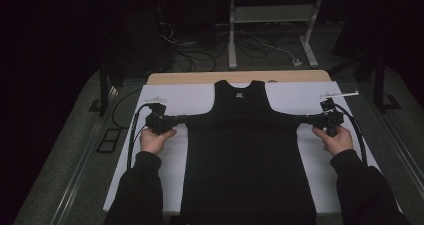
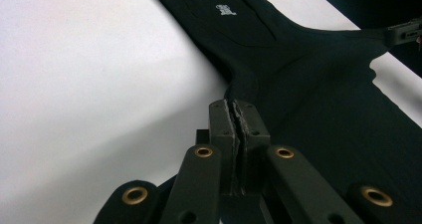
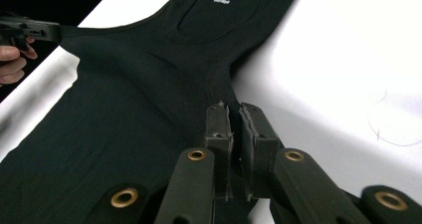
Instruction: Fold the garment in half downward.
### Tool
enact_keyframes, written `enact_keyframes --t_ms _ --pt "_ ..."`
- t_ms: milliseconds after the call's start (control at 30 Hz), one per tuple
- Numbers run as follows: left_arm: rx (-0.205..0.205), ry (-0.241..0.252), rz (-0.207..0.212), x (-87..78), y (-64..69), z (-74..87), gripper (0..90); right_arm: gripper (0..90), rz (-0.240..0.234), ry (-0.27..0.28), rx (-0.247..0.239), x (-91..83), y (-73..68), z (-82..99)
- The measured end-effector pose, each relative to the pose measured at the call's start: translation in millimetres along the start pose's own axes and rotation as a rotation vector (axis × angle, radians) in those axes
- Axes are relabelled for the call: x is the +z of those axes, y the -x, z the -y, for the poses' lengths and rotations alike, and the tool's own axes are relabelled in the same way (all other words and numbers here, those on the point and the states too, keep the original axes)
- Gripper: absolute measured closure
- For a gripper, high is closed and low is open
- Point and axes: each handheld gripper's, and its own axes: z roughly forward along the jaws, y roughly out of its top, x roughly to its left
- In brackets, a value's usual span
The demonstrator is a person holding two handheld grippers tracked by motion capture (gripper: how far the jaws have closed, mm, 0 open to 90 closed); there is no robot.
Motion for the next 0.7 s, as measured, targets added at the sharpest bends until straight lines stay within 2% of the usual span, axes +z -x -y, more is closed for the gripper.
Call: enact_keyframes --t_ms 333,700 --pt "0.002 -0.001 0.016 -9.3 8.4 4.0 86.5 81.9 -0.013 0.005 -0.008 -11.3 -8.0 5.4" --pt "-0.006 -0.013 0.022 -15.3 10.4 9.0 86.5 81.8 -0.012 0.009 -0.017 -17.6 -14.2 10.7"
